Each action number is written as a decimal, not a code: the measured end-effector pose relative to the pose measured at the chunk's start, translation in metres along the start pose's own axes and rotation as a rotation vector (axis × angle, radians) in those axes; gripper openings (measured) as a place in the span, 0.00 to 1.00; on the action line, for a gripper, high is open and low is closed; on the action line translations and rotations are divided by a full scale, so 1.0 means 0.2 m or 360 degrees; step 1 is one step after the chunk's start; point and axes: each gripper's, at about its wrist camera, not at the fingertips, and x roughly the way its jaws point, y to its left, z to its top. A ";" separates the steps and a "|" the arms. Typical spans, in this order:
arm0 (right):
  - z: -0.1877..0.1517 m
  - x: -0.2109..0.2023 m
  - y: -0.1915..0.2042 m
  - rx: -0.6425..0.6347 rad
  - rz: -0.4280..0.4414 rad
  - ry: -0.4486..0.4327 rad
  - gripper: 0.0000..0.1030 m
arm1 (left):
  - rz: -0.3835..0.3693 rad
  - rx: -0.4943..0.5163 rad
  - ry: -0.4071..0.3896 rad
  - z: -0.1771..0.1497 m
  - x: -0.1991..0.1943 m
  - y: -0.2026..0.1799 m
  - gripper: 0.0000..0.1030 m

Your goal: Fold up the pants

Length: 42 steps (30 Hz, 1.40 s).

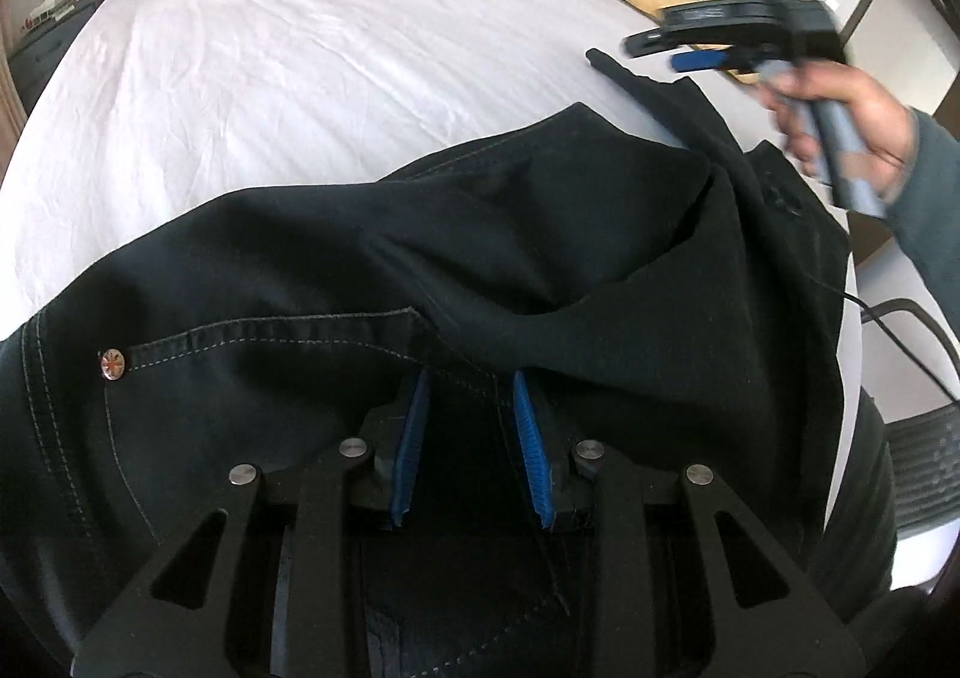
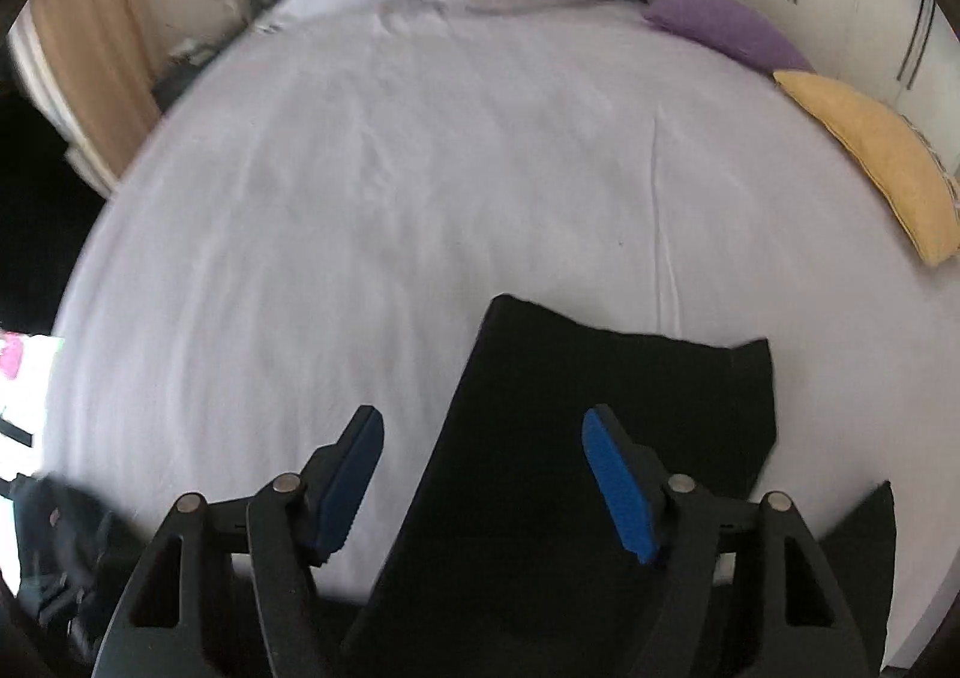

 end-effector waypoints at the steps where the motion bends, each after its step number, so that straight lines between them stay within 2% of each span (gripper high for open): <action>1: 0.02 0.05 0.01 0.0013 -0.0007 0.0030 0.68 | -0.0004 -0.0002 -0.0003 0.00 0.00 0.01 0.28; 6: 0.08 0.28 0.01 0.0041 -0.0144 0.0212 0.67 | 0.0001 0.0003 -0.0020 -0.02 0.01 0.02 0.28; 9: 0.09 0.31 -0.03 0.0106 -0.0156 0.0229 0.67 | -0.0002 -0.0003 -0.0028 -0.02 0.00 0.02 0.28; 11: 0.10 0.31 -0.03 0.0079 -0.0138 0.0243 0.54 | -0.0004 -0.0005 -0.0034 -0.02 0.00 0.02 0.28; 12: 0.11 0.30 -0.03 0.0065 -0.0132 0.0249 0.41 | -0.0002 -0.0006 -0.0036 -0.02 0.04 -0.01 0.28; 13: 0.12 0.29 -0.04 0.0067 -0.0125 0.0250 0.19 | -0.0002 -0.0008 -0.0039 -0.02 0.04 -0.01 0.28; 14: 0.13 0.28 -0.06 0.0075 -0.0116 0.0252 0.12 | -0.0001 -0.0009 -0.0040 -0.02 0.04 -0.02 0.28; 15: 0.13 0.27 -0.09 0.0095 -0.0095 0.0254 0.10 | 0.0001 -0.0008 -0.0042 -0.02 0.04 -0.02 0.28; 16: 0.12 0.24 -0.13 0.0142 -0.0050 0.0233 0.06 | 0.0003 -0.0007 -0.0043 -0.03 0.04 -0.02 0.28; 19: 0.08 0.13 -0.21 0.0168 -0.0085 0.0147 0.05 | 0.0011 -0.0003 -0.0045 -0.03 0.04 -0.03 0.28; 24: -0.04 -0.18 -0.40 0.0329 0.0013 -0.0122 0.05 | 0.0026 0.0004 -0.0046 -0.04 0.03 -0.04 0.28; 27: -0.19 -0.42 -0.55 0.0471 0.0067 -0.0317 0.04 | 0.0033 0.0000 -0.0050 -0.04 0.03 -0.05 0.28; 30: -0.43 -0.68 -0.76 0.0649 0.0064 -0.0515 0.04 | 0.0025 -0.0011 -0.0052 -0.04 0.03 -0.05 0.28; 35: -0.85 -0.87 -1.06 0.1042 0.0077 -0.0709 0.04 | 0.0024 -0.0068 -0.0035 -0.01 0.03 -0.05 0.28; 38: -1.08 -0.85 -1.21 0.1290 0.0069 -0.0712 0.04 | 0.0039 -0.0095 -0.0029 0.01 0.03 -0.04 0.28; 42: -1.28 -0.74 -1.30 0.1470 0.0083 -0.0637 0.04 | 0.0083 -0.0098 0.0000 0.04 0.04 -0.06 0.28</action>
